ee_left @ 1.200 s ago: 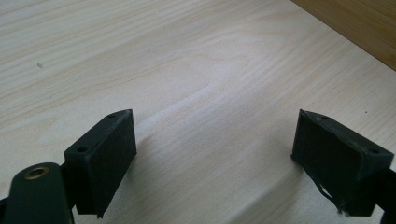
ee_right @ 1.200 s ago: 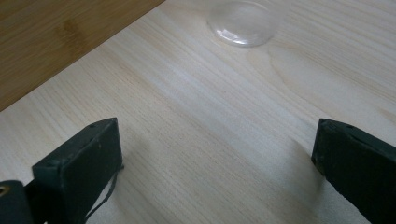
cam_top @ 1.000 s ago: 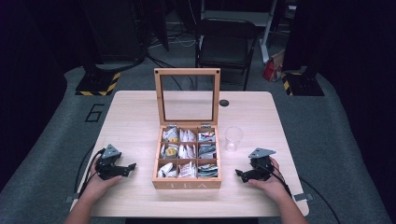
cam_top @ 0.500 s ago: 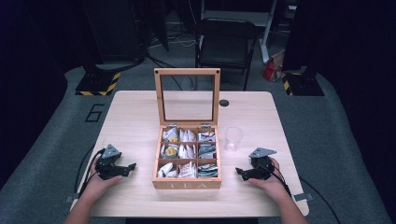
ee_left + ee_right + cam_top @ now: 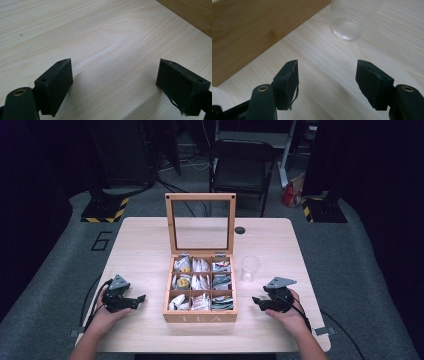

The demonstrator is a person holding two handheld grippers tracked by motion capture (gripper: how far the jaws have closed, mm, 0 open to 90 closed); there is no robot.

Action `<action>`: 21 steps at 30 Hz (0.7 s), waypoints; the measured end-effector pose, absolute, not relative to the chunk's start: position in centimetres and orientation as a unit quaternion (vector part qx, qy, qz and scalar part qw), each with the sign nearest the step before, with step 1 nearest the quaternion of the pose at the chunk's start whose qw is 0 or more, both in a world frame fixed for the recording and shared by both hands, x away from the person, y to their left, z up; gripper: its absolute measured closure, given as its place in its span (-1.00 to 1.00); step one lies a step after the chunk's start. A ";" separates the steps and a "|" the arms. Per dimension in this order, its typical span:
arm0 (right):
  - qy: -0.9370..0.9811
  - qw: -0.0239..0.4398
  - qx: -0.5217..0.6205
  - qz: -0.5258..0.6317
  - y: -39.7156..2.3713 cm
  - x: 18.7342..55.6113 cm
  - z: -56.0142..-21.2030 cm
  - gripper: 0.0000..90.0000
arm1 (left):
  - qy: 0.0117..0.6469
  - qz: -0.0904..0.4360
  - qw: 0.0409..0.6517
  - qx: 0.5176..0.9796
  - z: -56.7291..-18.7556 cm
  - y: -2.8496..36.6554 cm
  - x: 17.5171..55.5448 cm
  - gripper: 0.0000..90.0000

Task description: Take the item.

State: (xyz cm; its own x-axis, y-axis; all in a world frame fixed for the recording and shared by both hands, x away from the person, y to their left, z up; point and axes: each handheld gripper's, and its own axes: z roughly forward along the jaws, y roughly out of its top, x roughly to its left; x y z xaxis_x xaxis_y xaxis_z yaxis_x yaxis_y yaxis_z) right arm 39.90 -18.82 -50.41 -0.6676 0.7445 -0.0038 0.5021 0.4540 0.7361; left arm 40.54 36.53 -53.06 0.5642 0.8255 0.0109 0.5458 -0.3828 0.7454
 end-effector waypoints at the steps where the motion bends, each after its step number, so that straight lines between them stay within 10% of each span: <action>1: 0.836 0.165 0.372 0.368 -18.7 39.8 -50.3 -0.23 | 0.424 0.195 0.359 0.808 -53.1 36.5 40.5 -0.71; 21: 0.826 0.154 0.378 0.389 -18.6 39.6 -48.7 -0.27 | 0.424 0.195 0.359 0.808 -53.1 36.5 40.5 -0.71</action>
State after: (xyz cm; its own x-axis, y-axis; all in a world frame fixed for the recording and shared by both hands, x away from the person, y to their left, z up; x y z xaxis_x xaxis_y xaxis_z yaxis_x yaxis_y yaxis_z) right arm 39.56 -18.58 -48.66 -0.6663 0.7446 0.0402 0.5048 0.4107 0.7593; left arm 40.53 36.52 -53.06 0.5636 0.8260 0.0104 0.5459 -0.3818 0.7458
